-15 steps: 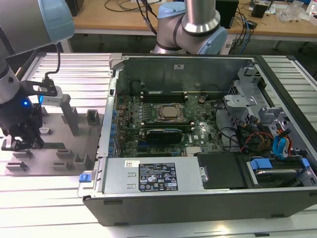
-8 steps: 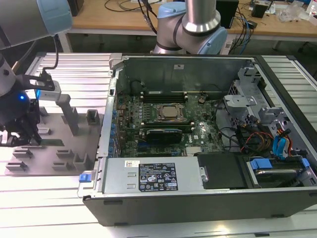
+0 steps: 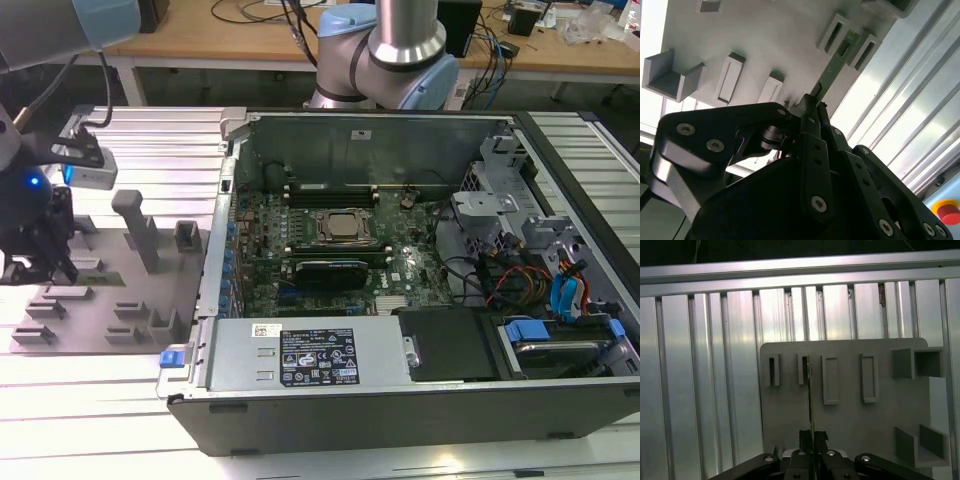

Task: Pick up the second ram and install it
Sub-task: 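Pick up the second ram and move it above second insertion slot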

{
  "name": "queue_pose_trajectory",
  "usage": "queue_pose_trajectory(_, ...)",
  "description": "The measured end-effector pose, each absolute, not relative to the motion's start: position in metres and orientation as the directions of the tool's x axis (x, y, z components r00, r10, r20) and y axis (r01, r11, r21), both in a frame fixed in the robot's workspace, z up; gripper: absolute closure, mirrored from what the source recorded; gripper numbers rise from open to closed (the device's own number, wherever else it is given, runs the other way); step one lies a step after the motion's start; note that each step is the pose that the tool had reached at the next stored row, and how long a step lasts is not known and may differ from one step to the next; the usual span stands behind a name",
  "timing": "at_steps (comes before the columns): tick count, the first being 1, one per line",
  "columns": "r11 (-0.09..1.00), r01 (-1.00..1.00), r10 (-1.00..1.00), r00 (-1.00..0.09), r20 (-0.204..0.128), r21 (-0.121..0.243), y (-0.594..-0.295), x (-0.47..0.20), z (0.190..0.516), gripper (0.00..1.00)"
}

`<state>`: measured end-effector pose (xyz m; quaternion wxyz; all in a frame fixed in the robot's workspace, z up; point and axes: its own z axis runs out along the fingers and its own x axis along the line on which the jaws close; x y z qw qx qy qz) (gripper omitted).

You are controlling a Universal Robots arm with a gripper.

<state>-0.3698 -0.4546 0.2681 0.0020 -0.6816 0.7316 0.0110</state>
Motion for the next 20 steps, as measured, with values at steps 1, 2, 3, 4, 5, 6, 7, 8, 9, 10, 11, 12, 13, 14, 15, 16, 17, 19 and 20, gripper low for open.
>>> queue_pose_trajectory(1,0.07,-0.997,-0.997,-0.071,-0.018,0.013,-0.455,-0.37,0.27,0.89)
queue_pose_trajectory(2,0.07,-0.997,-0.997,-0.071,-0.018,0.013,-0.455,-0.37,0.273,0.89)
queue_pose_trajectory(3,0.07,-0.997,-0.997,-0.071,-0.018,0.013,-0.455,-0.37,0.276,0.89)
queue_pose_trajectory(4,0.07,-0.997,-0.997,-0.071,-0.018,0.013,-0.455,-0.37,0.278,0.89)
queue_pose_trajectory(5,0.07,-0.997,-0.997,-0.071,-0.018,0.013,-0.455,-0.37,0.28,0.89)
queue_pose_trajectory(6,0.07,-0.997,-0.997,-0.071,-0.018,0.014,-0.454,-0.37,0.282,0.89)
queue_pose_trajectory(7,0.07,-0.997,-0.997,-0.071,-0.018,0.013,-0.454,-0.37,0.286,0.89)
queue_pose_trajectory(8,0.07,-0.997,-0.997,-0.071,-0.018,0.014,-0.454,-0.37,0.291,0.89)
queue_pose_trajectory(9,0.07,-0.997,-0.997,-0.071,-0.018,0.013,-0.454,-0.37,0.295,0.89)
queue_pose_trajectory(10,0.07,-0.997,-0.997,-0.071,-0.018,0.013,-0.454,-0.37,0.299,0.89)
queue_pose_trajectory(11,0.07,-0.997,-0.997,-0.071,-0.018,0.013,-0.454,-0.37,0.302,0.89)
queue_pose_trajectory(12,0.07,-0.997,-0.997,-0.071,-0.018,0.013,-0.454,-0.37,0.305,0.89)
queue_pose_trajectory(13,0.07,-0.997,-0.997,-0.071,-0.018,0.014,-0.454,-0.37,0.309,0.89)
queue_pose_trajectory(14,0.07,-0.997,-0.997,-0.071,-0.018,0.013,-0.454,-0.37,0.31,0.89)
queue_pose_trajectory(15,0.07,-0.997,-0.997,-0.071,-0.018,0.013,-0.454,-0.37,0.312,0.89)
queue_pose_trajectory(16,0.071,-0.997,-0.997,-0.071,-0.018,0.014,-0.454,-0.37,0.316,0.89)
queue_pose_trajectory(17,0.07,-0.997,-0.997,-0.071,-0.018,0.013,-0.454,-0.37,0.318,0.89)
queue_pose_trajectory(19,0.07,-0.997,-0.997,-0.071,-0.018,0.013,-0.454,-0.37,0.322,0.89)
queue_pose_trajectory(20,0.07,-0.997,-0.997,-0.071,-0.018,0.014,-0.454,-0.37,0.325,0.89)
